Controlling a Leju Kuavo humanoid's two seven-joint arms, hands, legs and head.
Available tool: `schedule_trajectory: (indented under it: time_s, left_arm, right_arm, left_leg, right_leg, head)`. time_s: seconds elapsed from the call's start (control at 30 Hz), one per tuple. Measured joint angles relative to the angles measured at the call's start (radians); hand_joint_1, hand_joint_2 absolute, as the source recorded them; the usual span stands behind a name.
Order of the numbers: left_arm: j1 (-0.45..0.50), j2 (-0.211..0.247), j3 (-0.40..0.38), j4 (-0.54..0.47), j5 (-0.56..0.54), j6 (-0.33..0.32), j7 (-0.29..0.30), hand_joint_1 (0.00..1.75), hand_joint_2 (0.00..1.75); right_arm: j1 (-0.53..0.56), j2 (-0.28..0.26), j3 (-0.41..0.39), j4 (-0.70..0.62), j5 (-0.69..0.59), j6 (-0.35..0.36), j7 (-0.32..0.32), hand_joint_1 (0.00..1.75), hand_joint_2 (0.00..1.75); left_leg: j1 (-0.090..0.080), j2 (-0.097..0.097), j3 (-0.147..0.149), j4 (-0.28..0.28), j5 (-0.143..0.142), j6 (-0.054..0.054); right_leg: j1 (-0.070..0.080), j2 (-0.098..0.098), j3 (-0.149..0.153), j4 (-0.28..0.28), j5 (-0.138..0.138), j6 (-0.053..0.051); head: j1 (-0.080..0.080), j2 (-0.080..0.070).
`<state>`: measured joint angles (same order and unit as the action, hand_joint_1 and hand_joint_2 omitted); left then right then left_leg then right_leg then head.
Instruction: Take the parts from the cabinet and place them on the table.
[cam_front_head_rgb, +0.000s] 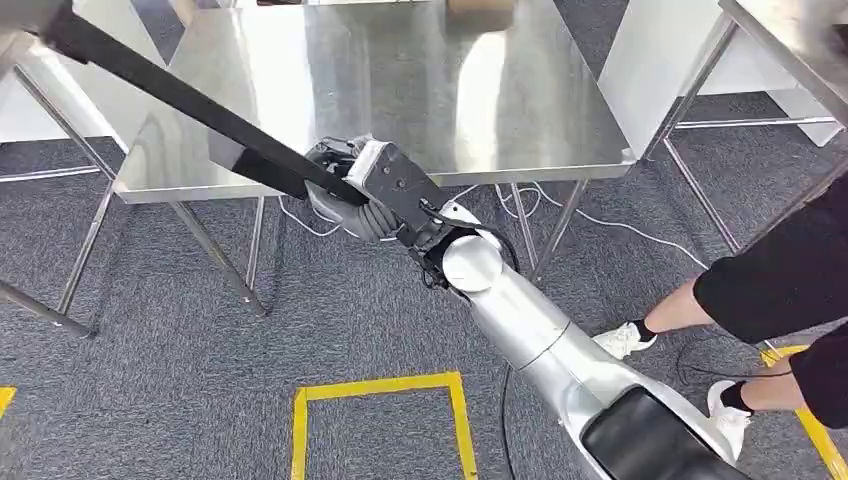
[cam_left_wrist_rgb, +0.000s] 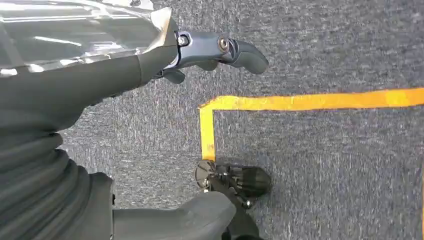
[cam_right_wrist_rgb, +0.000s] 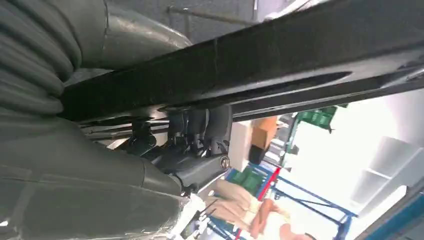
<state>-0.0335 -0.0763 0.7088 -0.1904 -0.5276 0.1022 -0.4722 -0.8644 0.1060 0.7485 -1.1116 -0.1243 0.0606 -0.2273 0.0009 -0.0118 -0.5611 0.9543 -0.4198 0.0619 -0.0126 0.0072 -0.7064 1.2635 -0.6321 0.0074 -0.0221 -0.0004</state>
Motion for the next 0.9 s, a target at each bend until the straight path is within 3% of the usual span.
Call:
schedule_trajectory:
  time_s: [0.03,0.07,0.1,0.13,0.17,0.2,0.23,0.27,0.3,0.33,0.37,0.43,0.47,0.5,0.53,0.57,0.63,0.67,0.7,0.77,0.8,0.83,0.9]
  left_arm:
    - [0.0,0.0,0.0,0.0,-0.009,-0.01,0.003,0.0,1.75]
    - [0.0,0.0,-0.001,0.0,-0.018,-0.019,0.007,0.0,1.75]
    - [0.0,0.0,-0.002,0.0,-0.027,-0.028,0.01,0.0,1.75]
    - [0.0,0.003,-0.004,0.0,-0.037,-0.034,0.016,0.0,1.75]
    - [-0.002,0.004,-0.006,0.0,-0.05,-0.041,0.017,0.0,1.75]
    - [-0.003,0.006,-0.01,0.0,-0.062,-0.05,0.017,0.0,1.75]
    - [-0.002,0.008,-0.013,0.0,-0.072,-0.052,0.016,0.0,1.75]
    - [-0.002,0.008,-0.017,0.0,-0.085,-0.054,0.014,0.0,1.75]
    - [-0.005,0.01,-0.026,-0.001,-0.095,-0.056,0.013,0.0,1.75]
    - [-0.007,0.009,-0.035,0.0,-0.108,-0.058,0.012,0.0,1.75]
    - [-0.011,0.008,-0.04,0.0,-0.116,-0.059,0.012,0.0,1.75]
    - [-0.012,0.01,-0.048,0.0,-0.129,-0.058,0.017,0.0,1.75]
    - [-0.011,0.01,-0.055,0.0,-0.133,-0.057,0.022,0.0,1.75]
    - [-0.01,0.01,-0.056,0.0,-0.134,-0.056,0.026,0.0,1.75]
    - [-0.01,0.01,-0.056,0.0,-0.134,-0.056,0.026,0.0,1.75]
    - [-0.01,0.011,-0.056,0.0,-0.134,-0.055,0.026,0.0,1.75]
    - [-0.011,0.013,-0.056,0.0,-0.133,-0.052,0.025,0.0,1.75]
    - [-0.009,0.015,-0.056,0.0,-0.13,-0.051,0.022,0.0,1.75]
    - [-0.011,0.015,-0.056,0.0,-0.127,-0.05,0.019,0.0,1.75]
    - [-0.014,0.014,-0.055,0.0,-0.12,-0.042,0.017,0.0,1.75]
    - [-0.016,0.014,-0.055,0.0,-0.111,-0.038,0.018,0.0,1.75]
    - [-0.018,0.008,-0.054,0.0,-0.106,-0.032,0.018,0.0,1.75]
    - [-0.02,0.007,-0.051,0.0,-0.097,-0.027,0.019,0.0,1.75]
  right_arm:
    - [0.002,-0.001,0.0,0.0,0.008,-0.012,0.008,1.75,1.75]
    - [0.003,-0.001,0.0,0.0,0.014,-0.022,0.014,1.75,1.75]
    - [0.004,-0.002,0.0,-0.001,0.02,-0.032,0.017,1.75,1.75]
    - [0.008,-0.01,0.0,-0.003,0.029,-0.04,0.018,1.75,1.75]
    - [0.014,-0.01,-0.001,-0.011,0.037,-0.046,0.02,1.75,1.75]
    - [0.025,-0.011,-0.002,-0.024,0.048,-0.048,0.024,1.75,1.75]
    - [0.035,-0.016,-0.005,-0.031,0.056,-0.053,0.029,1.75,1.75]
    - [0.044,-0.016,-0.009,-0.039,0.064,-0.058,0.033,1.75,1.75]
    - [0.057,-0.016,-0.016,-0.057,0.074,-0.06,0.035,1.75,1.75]
    - [0.067,-0.018,-0.024,-0.074,0.085,-0.06,0.04,1.75,1.75]
    - [0.077,-0.018,-0.03,-0.094,0.097,-0.06,0.048,1.75,1.75]
    - [0.102,-0.021,-0.04,-0.123,0.116,-0.057,0.062,1.75,1.75]
    - [0.12,-0.024,-0.047,-0.139,0.125,-0.054,0.068,1.75,1.75]
    - [0.137,-0.025,-0.052,-0.152,0.132,-0.05,0.072,1.75,1.75]
    - [0.147,-0.026,-0.055,-0.161,0.138,-0.045,0.073,1.75,1.75]
    - [0.153,-0.026,-0.056,-0.169,0.144,-0.04,0.075,1.75,1.75]
    - [0.158,-0.025,-0.056,-0.184,0.156,-0.036,0.076,1.75,1.75]
    - [0.161,-0.025,-0.059,-0.187,0.162,-0.032,0.075,1.75,1.75]
    - [0.165,-0.024,-0.061,-0.19,0.167,-0.025,0.075,1.75,1.75]
    - [0.173,-0.018,-0.064,-0.196,0.178,-0.019,0.075,1.75,1.75]
    - [0.173,-0.015,-0.067,-0.201,0.181,-0.015,0.075,1.75,1.75]
    - [0.175,-0.013,-0.069,-0.206,0.187,-0.01,0.075,1.75,1.75]
    - [0.174,-0.01,-0.069,-0.206,0.193,-0.003,0.075,1.75,1.75]
  left_leg:
    - [0.0,-0.002,0.016,0.0,-0.012,-0.003]
    - [0.0,-0.003,0.032,0.001,-0.025,-0.007]
    - [0.001,-0.003,0.048,0.002,-0.04,-0.013]
    - [-0.001,-0.004,0.046,0.004,-0.052,-0.019]
    - [-0.006,-0.005,0.062,0.021,-0.074,-0.023]
    - [-0.008,-0.005,0.059,0.02,-0.084,-0.03]
    - [-0.005,-0.003,0.073,0.033,-0.089,-0.035]
    - [-0.003,-0.002,0.078,0.032,-0.094,-0.035]
    - [0.002,0.0,0.076,0.044,-0.102,-0.038]
    - [0.004,0.005,0.053,0.086,-0.097,-0.043]
    - [0.006,0.007,0.004,0.166,-0.105,-0.051]
    - [0.011,0.007,-0.096,0.301,-0.161,-0.063]
    - [0.012,0.008,-0.135,0.339,-0.192,-0.065]
    - [0.013,0.009,-0.157,0.339,-0.198,-0.066]
    - [0.014,0.009,-0.16,0.309,-0.18,-0.064]
    - [0.014,0.009,-0.15,0.249,-0.138,-0.059]
    - [0.011,0.01,-0.109,0.081,0.008,-0.043]
    - [0.001,0.006,-0.107,0.061,0.042,-0.038]
    - [-0.004,0.008,-0.099,0.058,0.018,-0.029]
    - [-0.005,0.005,-0.087,0.049,0.018,-0.017]
    - [-0.005,0.004,-0.068,0.045,0.016,-0.012]
    - [0.001,0.005,-0.049,0.037,0.015,-0.01]
    - [-0.005,0.003,-0.035,0.036,0.004,0.004]
  right_leg:
    - [-0.002,0.0,0.0,-0.042,0.017,0.014]
    - [-0.005,-0.001,0.011,-0.103,0.058,0.03]
    - [-0.009,-0.002,0.027,-0.183,0.133,0.056]
    - [-0.01,-0.006,0.035,-0.243,0.208,0.074]
    - [-0.01,-0.017,0.033,-0.268,0.229,0.057]
    - [-0.005,-0.015,0.055,-0.259,0.239,0.037]
    - [-0.01,-0.011,0.055,-0.262,0.242,0.018]
    - [-0.006,-0.009,0.064,-0.26,0.236,0.003]
    - [-0.012,-0.007,0.077,-0.26,0.236,-0.005]
    - [-0.011,-0.006,0.086,-0.261,0.227,-0.016]
    - [-0.01,-0.006,0.094,-0.26,0.22,-0.026]
    - [-0.009,-0.003,0.108,-0.26,0.201,-0.026]
    - [-0.009,-0.001,0.12,-0.26,0.19,-0.025]
    - [-0.009,0.0,0.135,-0.26,0.179,-0.024]
    - [-0.009,0.001,0.149,-0.26,0.168,-0.023]
    - [-0.009,0.003,0.165,-0.261,0.157,-0.021]
    - [-0.009,0.003,0.197,-0.263,0.132,-0.014]
    - [-0.005,0.007,0.21,-0.262,0.122,-0.007]
    - [-0.004,0.01,0.212,-0.269,0.115,0.003]
    - [0.006,0.01,0.231,-0.261,0.116,0.017]
    - [0.008,0.009,0.238,-0.261,0.115,0.018]
    - [0.01,0.006,0.219,-0.235,0.102,0.019]
    - [0.01,0.003,0.164,-0.125,0.082,0.016]
  head:
    - [0.0,0.0]
    - [0.001,0.0]
    - [0.001,0.0]
    - [0.004,0.0]
    - [0.003,0.0]
    - [0.0,0.0]
    - [-0.001,0.0]
    - [0.0,0.0]
    - [-0.002,0.0]
    - [-0.001,0.0]
    - [-0.004,0.0]
    - [-0.003,0.0]
    - [-0.002,0.0]
    - [-0.002,0.0]
    - [-0.003,0.0]
    - [-0.001,0.0]
    - [-0.002,0.0]
    - [0.0,0.0]
    - [-0.003,0.0]
    - [-0.002,0.0]
    - [-0.002,0.0]
    - [-0.001,0.0]
    - [-0.001,0.0]
